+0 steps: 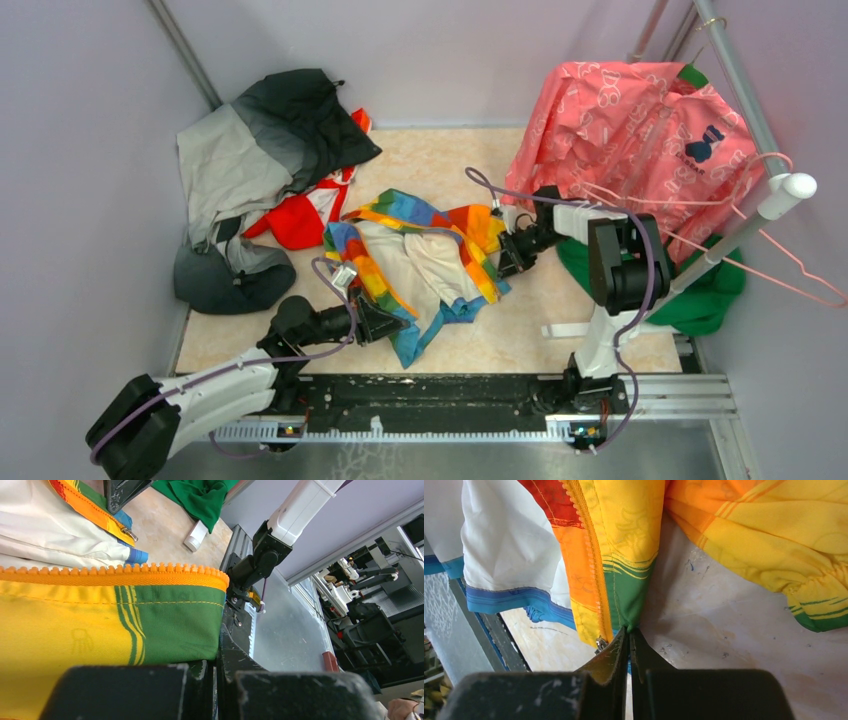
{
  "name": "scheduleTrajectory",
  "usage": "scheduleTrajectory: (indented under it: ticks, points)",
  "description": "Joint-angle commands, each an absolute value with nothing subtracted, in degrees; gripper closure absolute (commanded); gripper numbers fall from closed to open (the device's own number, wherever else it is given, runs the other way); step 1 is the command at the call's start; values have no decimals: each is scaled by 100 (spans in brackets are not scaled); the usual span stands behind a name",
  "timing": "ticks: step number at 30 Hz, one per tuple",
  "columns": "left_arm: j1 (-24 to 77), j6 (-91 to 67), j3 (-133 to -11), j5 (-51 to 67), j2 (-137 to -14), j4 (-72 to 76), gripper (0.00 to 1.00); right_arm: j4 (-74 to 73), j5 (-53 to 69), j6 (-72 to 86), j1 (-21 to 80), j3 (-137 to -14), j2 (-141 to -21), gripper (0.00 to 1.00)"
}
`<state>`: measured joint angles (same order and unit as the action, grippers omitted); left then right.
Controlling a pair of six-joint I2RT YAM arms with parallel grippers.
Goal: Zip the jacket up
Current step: Pick up the jacket from the center of the board.
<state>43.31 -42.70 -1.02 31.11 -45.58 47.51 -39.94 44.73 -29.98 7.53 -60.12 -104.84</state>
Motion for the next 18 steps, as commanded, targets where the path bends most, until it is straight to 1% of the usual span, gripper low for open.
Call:
scheduleTrajectory:
  ticks: [1,5,8,13,18]
  points:
    - [4324,-4225,238,3124,-4470,4865,100,-3979,4747,-3073,719,-6150,-10158,100]
    - [4324,-4220,235,3120,-4456,4837,100,-3950,5116,-3142,695,-6110,-9767,100]
    - [4329,-4208,219,3110,-4464,4812,100,-3712,5171,-3053,698,-6003,-9513,100]
    - [4324,-4175,152,3090,-4553,4796,100,-3260,4931,-2761,715,-5833,-9374,100]
    - [4320,-4182,89,3108,-4738,4896,100,-2968,4296,-2450,848,-5769,-9558,100]
